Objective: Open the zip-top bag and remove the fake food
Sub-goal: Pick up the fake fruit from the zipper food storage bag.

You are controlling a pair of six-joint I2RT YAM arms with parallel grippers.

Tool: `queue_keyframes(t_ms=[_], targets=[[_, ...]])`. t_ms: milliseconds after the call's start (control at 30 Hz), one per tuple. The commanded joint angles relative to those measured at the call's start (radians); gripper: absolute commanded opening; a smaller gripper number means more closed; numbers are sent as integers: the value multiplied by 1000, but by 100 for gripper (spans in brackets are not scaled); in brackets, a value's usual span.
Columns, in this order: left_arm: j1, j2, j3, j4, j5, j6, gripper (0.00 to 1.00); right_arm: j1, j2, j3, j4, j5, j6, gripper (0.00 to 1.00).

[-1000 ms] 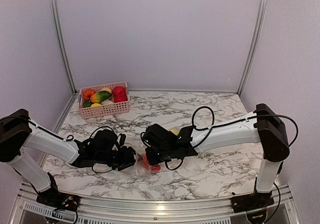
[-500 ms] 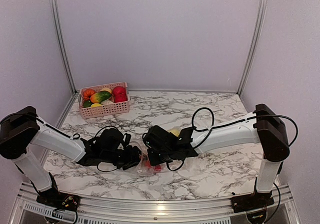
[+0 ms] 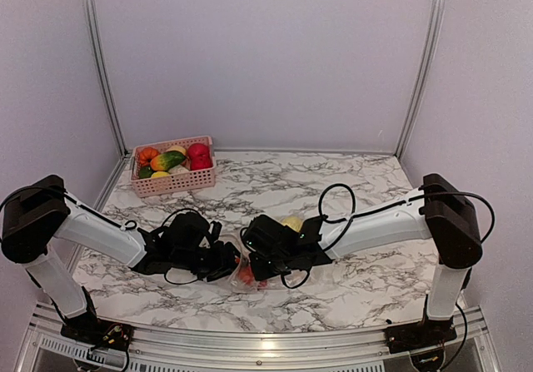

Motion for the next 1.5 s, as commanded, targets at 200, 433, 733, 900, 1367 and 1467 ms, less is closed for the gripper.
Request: queue_keyframes(t_ms=[200,433,733,900,1367,1467], targets=[[-13,4,9,-43,0,10,59,4,25,21,45,-59,-64,19],[-16,-16,5,-51,-6,11,42,3,34,16,46,-60,-62,27],[-15,-111,-21,-138,-49,34,34,-14,34,-17,63,-63,-35,30],[-12,-176,-48,-169,-78,47,35,-26,30,-49,82,-72,-27,35],[-12,-187,-72,-172,-98,40,53,-13,-12,-46,50,-32,-56,56],[-12,-194,-79,-172,-97,41,56,-14,-4,-46,50,-35,-56,55]])
